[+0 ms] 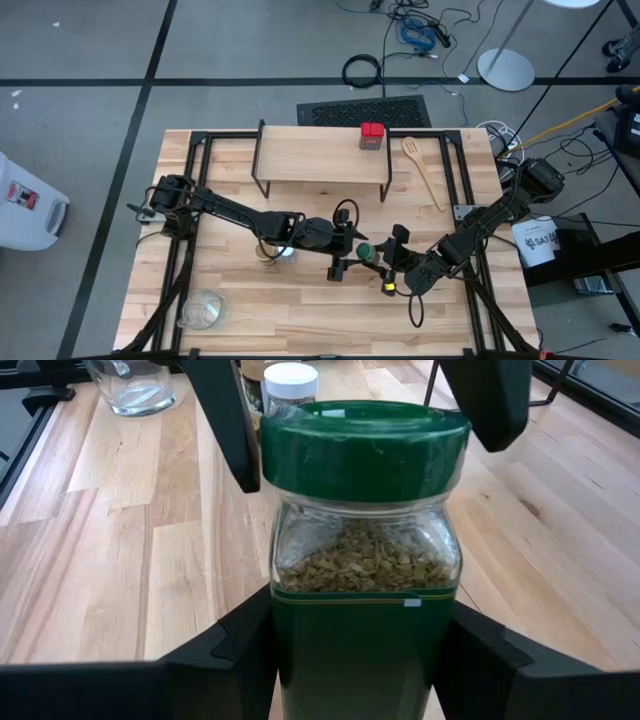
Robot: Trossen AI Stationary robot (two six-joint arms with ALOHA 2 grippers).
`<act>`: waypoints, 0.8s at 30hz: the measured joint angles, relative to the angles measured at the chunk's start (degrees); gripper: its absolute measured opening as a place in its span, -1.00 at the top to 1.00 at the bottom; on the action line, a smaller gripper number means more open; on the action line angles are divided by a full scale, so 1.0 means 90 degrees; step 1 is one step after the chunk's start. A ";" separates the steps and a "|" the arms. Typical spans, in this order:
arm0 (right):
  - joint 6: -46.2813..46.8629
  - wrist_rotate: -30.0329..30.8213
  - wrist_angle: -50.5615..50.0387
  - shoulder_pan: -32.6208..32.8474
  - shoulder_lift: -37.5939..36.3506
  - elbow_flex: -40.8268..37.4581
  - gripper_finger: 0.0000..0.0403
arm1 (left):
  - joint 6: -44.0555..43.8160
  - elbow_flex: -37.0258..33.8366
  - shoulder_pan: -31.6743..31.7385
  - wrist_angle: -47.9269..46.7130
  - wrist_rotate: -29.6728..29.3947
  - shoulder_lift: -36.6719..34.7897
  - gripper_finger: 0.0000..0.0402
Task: Shelf spices
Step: Put the black seasoning bottle in the center of the table and put the green seasoning bottle beside the black seasoning bottle
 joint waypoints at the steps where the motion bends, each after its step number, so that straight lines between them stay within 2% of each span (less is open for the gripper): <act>1: -0.0005 0.0001 0.0023 0.0000 0.0000 0.0000 0.02 | 0.0000 0.0000 0.0000 0.0006 0.0001 0.0000 -0.42; 16: -0.0033 -0.0151 0.0072 -0.0120 0.0002 0.0000 0.02 | 0.0034 0.0005 0.0002 0.0354 -0.0014 0.0238 -0.40; 24: -0.0083 -0.0151 0.0050 -0.0119 0.0006 0.0000 0.02 | 0.0287 0.0005 0.0000 0.0356 -0.0031 0.0238 -0.03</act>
